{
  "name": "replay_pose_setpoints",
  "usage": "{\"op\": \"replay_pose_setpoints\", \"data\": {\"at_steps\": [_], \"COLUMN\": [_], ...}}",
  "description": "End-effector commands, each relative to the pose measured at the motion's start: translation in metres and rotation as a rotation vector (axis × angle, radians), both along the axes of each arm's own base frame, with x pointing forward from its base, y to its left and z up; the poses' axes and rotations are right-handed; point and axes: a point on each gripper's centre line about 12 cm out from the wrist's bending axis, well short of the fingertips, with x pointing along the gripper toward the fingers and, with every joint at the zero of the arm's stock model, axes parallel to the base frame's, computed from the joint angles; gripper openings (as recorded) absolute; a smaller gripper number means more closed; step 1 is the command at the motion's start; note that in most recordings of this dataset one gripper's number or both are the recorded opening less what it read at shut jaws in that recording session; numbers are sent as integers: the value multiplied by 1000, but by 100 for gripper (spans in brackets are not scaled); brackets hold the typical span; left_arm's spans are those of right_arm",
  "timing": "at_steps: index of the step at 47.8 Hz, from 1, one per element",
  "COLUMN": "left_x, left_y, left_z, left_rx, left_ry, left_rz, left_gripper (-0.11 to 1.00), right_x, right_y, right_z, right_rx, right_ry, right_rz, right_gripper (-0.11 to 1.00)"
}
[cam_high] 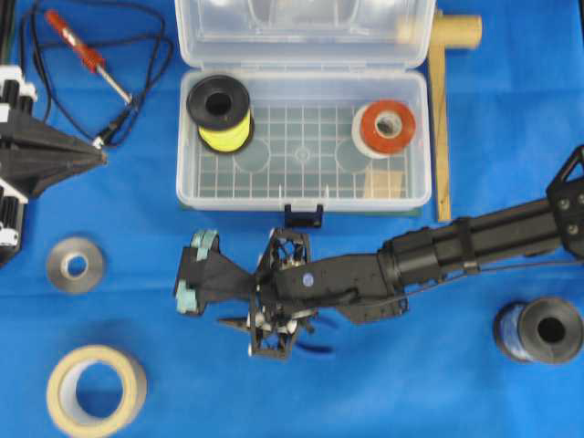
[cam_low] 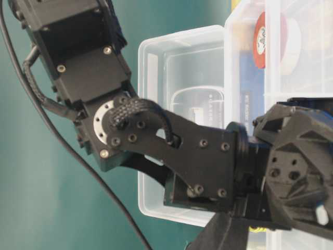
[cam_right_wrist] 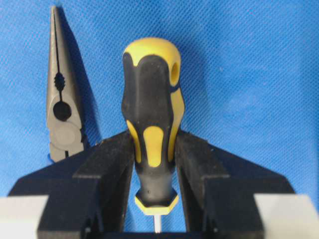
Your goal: Pick the screwdriver from the toolbox among several items.
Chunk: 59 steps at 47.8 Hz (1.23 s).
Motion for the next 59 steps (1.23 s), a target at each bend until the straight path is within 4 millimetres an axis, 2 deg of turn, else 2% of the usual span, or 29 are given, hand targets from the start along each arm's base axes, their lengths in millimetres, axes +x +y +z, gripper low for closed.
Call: {"op": "replay_pose_setpoints", "data": {"at_steps": [1,2,5,9,11,18,21,29,37,42,50,55,59], "left_x": [1,1,1,0,0,0,0,0,-1,-1,-1,-1,0], "left_y": [0,0,0,0,0,0,0,0,0,0,0,0,0], "left_z": [4,5,5,5,5,5,5,4,5,4,4,3,2], "left_rx": [-1,-3,-1,-1,-1,-1,-1,-3,-1,-1,0,0,0], "left_ry": [-12,-14,-14,-15,-17,-17,-17,-12,-15,-14,-15,-12,-6], "left_rz": [2,0,0,2,2,0,0,0,0,2,2,2,2], "left_gripper": [0,0,0,0,0,0,0,0,0,0,0,0,0], "right_x": [3,2,2,-2,-5,-22,-37,-86,-136,-176,-243,-278,-298], "right_y": [-5,-5,-6,-8,-10,-13,-16,-16,-24,-35,-53,-64,-71], "right_z": [21,24,37,64,77,128,150,189,197,196,185,173,163], "right_rx": [5,4,2,-7,-11,-47,-83,-149,-141,-124,-108,-117,-133], "right_ry": [-38,-43,-65,-108,-127,-225,-269,-384,-529,-621,-739,-793,-816], "right_rz": [-8,-8,-5,2,4,27,41,105,130,142,163,170,174], "right_gripper": [30,33,49,72,78,74,74,74,74,74,74,74,74]}}
